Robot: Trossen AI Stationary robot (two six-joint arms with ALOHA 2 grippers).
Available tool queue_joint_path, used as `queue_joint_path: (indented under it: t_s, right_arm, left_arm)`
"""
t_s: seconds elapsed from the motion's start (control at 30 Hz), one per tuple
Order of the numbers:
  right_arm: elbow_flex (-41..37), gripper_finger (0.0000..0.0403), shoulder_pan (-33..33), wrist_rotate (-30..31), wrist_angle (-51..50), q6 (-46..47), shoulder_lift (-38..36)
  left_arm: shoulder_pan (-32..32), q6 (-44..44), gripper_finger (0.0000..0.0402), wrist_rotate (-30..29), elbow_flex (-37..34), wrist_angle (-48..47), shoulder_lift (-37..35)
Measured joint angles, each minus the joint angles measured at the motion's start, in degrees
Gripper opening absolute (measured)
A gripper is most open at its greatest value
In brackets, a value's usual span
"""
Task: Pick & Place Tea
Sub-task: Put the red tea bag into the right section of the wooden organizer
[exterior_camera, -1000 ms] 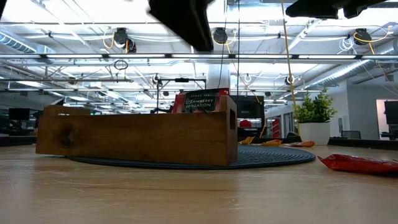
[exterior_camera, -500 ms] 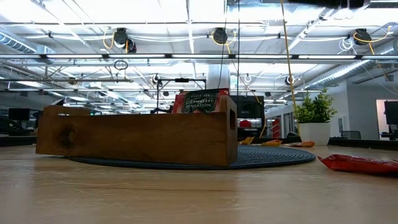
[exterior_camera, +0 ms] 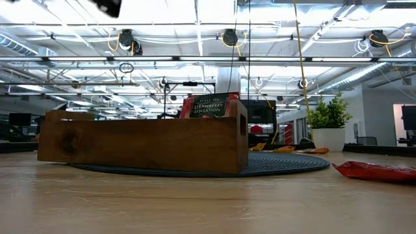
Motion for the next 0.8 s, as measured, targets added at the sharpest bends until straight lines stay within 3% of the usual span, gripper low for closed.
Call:
queue_joint_path:
  t_s: [0.07,0.17,0.27,0.37,0.47,0.7,0.8]
  right_arm:
    - [4.10,0.0026,0.49,9.19,-6.21,0.23,-0.07]
    - [15.24,0.0082,1.56,20.80,-31.79,2.08,0.22]
    - [31.05,0.0150,1.58,21.61,-69.72,23.85,2.28]
    - [46.03,0.0203,-0.76,8.47,-102.63,53.08,6.95]
    - [53.25,0.0232,-3.64,-5.34,-121.72,73.37,12.56]
    - [52.52,0.0232,-6.38,-25.29,-140.39,95.63,22.19]
    - [49.93,0.0225,-6.35,-29.34,-141.32,100.11,24.36]
  left_arm:
    - [0.67,-0.15,0.0129,-0.10,-4.73,2.95,-4.03]
    - [1.70,-0.97,0.0129,-0.38,-10.46,7.20,-8.89]
    - [2.40,-1.93,0.0129,-0.51,-14.61,9.85,-12.07]
    - [2.65,-2.45,0.0129,-0.49,-16.70,9.75,-13.99]
    - [2.65,-3.84,0.0129,-0.49,-17.80,9.33,-14.44]
    - [2.65,-4.41,0.0129,-0.47,-18.03,9.41,-14.46]
    - [2.65,-4.49,0.0129,-0.45,-18.03,9.35,-14.46]
